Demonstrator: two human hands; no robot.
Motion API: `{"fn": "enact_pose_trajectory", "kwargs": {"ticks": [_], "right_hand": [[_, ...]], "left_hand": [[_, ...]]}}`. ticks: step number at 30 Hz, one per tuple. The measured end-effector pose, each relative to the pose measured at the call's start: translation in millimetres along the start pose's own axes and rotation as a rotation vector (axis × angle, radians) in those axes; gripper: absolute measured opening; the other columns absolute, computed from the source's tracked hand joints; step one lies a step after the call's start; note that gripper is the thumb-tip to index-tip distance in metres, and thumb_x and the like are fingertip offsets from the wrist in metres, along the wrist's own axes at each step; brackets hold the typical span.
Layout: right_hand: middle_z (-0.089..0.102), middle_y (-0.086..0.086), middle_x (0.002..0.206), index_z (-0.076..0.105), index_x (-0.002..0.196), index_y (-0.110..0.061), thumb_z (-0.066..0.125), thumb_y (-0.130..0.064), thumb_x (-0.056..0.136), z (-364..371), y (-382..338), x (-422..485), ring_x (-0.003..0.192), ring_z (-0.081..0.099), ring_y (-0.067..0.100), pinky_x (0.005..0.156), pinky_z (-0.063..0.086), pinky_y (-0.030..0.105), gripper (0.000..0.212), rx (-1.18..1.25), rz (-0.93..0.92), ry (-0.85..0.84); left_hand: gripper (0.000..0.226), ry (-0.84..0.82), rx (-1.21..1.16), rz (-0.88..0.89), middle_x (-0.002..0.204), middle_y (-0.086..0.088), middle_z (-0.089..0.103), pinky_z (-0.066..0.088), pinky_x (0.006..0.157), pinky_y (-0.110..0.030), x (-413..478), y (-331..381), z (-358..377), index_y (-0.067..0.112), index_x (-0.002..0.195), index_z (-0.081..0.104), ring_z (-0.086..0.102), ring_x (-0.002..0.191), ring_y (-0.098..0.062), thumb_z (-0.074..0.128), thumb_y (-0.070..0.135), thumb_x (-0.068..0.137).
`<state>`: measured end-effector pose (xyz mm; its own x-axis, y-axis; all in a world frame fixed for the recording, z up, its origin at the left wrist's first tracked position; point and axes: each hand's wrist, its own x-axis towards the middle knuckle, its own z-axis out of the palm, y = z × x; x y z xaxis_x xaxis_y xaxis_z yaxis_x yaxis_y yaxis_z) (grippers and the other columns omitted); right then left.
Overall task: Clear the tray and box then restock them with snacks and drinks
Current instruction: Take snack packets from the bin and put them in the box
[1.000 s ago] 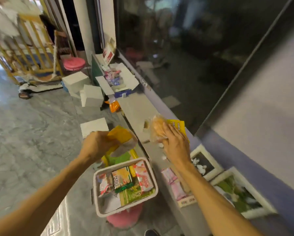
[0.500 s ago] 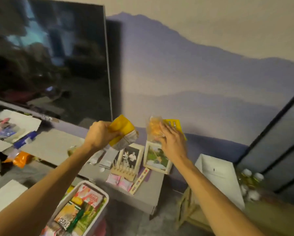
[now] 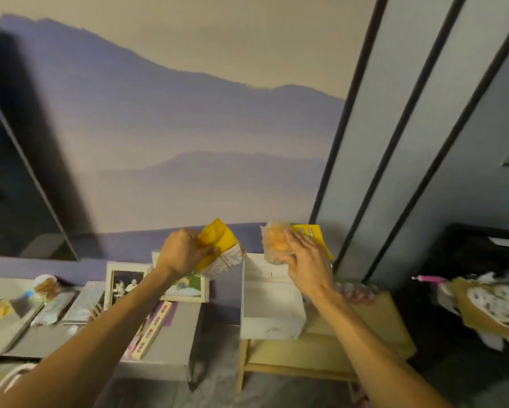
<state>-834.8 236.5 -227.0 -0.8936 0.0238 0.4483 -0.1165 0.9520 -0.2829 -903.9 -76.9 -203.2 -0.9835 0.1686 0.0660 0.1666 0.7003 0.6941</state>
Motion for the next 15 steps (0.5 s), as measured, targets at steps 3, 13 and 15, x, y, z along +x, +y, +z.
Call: {"fn": "enact_pose_trajectory", "kwargs": {"ticks": [3, 13, 15], "right_hand": [[0.061, 0.013, 0.151, 0.047, 0.16, -0.014, 0.082, -0.011, 0.09, 3, 36, -4, 0.136, 0.06, 0.031, 0.111, 0.053, 0.048, 0.078, -0.03, 0.045, -0.058], [0.065, 0.006, 0.141, 0.045, 0.154, -0.02, 0.082, -0.023, 0.082, 97, 124, 43, 0.13, 0.06, 0.03, 0.113, 0.046, 0.048, 0.081, -0.228, -0.012, -0.32], [0.063, 0.007, 0.143, 0.045, 0.155, -0.018, 0.077, -0.028, 0.087, 128, 138, 51, 0.134, 0.056, 0.033, 0.116, 0.042, 0.049, 0.075, -0.268, -0.035, -0.363]], "left_hand": [[0.035, -0.032, 0.034, -0.031, 0.08, 0.005, 0.078, 0.065, 0.072, -0.043, 13, 19, 38, 0.025, 0.087, 0.076, 0.075, 0.072, -0.014, 0.079, 0.059, 0.084], [0.032, -0.125, 0.166, -0.091, 0.08, 0.003, 0.076, 0.061, 0.068, -0.037, 125, 19, 131, 0.032, 0.081, 0.072, 0.073, 0.072, -0.018, 0.071, 0.063, 0.086], [0.03, -0.172, 0.179, -0.106, 0.076, 0.005, 0.073, 0.056, 0.064, -0.033, 154, 11, 154, 0.033, 0.078, 0.069, 0.071, 0.069, -0.016, 0.072, 0.061, 0.087]]}}
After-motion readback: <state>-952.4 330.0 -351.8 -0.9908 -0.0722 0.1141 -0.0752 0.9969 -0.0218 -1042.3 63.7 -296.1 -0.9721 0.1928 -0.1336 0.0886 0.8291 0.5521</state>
